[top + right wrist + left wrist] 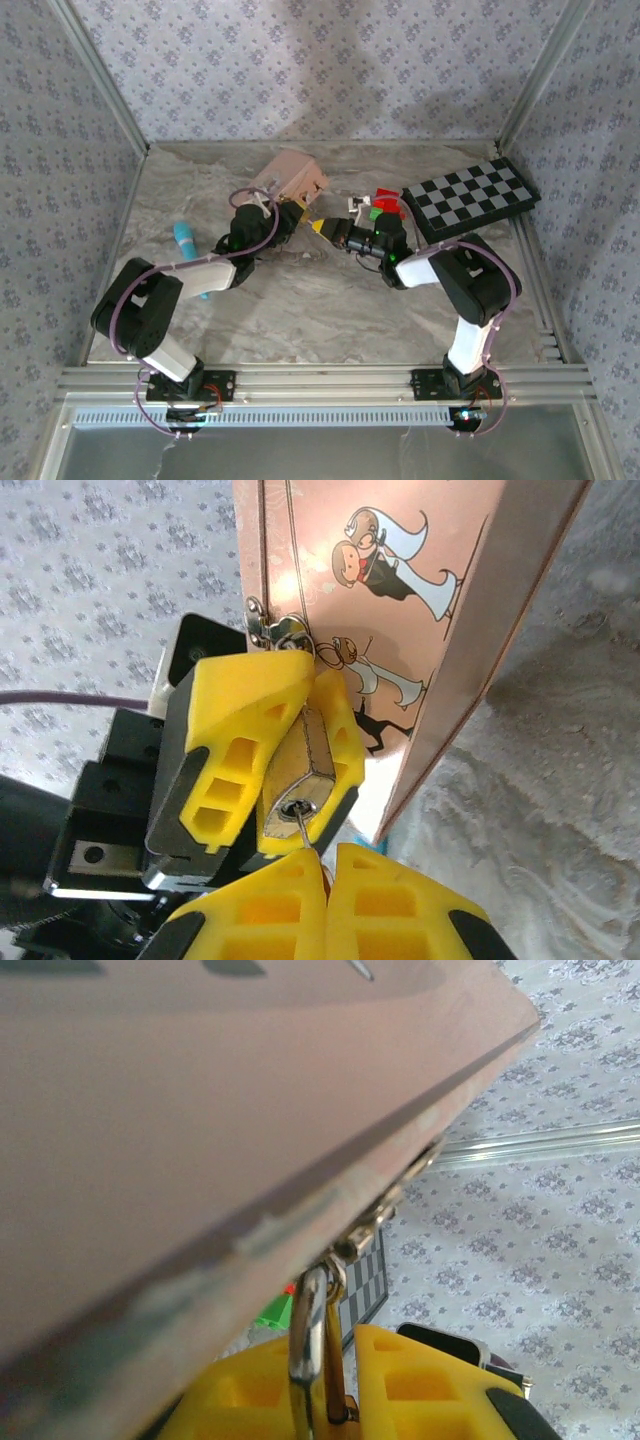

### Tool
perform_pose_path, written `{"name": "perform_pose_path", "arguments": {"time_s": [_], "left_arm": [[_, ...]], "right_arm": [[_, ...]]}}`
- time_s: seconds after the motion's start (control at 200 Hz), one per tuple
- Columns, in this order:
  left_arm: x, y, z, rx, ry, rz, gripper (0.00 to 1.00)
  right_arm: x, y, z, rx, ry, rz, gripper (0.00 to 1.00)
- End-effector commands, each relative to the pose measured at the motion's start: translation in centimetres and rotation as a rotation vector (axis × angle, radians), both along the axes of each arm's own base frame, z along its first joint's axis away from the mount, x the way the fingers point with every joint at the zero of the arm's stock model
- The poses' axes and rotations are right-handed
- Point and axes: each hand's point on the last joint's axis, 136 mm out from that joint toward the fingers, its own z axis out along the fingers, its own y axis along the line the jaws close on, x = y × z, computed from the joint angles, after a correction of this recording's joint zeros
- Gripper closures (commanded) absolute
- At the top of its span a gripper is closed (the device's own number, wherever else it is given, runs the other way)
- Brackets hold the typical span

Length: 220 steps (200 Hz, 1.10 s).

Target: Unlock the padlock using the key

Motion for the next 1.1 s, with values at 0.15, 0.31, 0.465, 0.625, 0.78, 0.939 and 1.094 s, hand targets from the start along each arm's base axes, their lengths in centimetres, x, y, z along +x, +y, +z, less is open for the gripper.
{"name": "perform_pose_path", "arguments": {"time_s": [0.15,0.31,0.465,0.625,0.78,0.939,1.094], "left_arm": [[-5.1,-4.1,-1.5,0.089,-0.013,-0.297,1.00],[-5.4,-4.5,-2.3,0.125,-0.035,-0.342,1.00],[-6.2,-5.5,-2.5,0.109,-0.021,-0.396,1.00],[-7.4,-6.9,-2.2,0.102,-0.021,-0.448,1.00],[-8.0,-7.3,-1.8,0.057,-0.003,-0.444,1.00],[-8.1,-7.8,-1.4,0.040,0.018,-0.430,1.00],[-6.6,-6.0,-2.6,0.117,0.040,-0.364,1.00]], "right_arm": [[-0.6,1.7,3.5,0.243,0.161,0.031,1.00],[-0.2,1.7,4.0,0.287,0.230,0.034,1.00],[0.7,1.7,3.7,0.309,0.284,0.029,1.00],[1.7,1.8,3.4,0.324,0.310,0.014,1.00],[2.7,1.3,3.1,0.314,0.273,-0.031,1.00],[2.7,2.0,2.9,0.285,0.213,-0.029,1.00],[2.2,1.2,0.9,0.236,0.227,-0.042,1.00]]}}
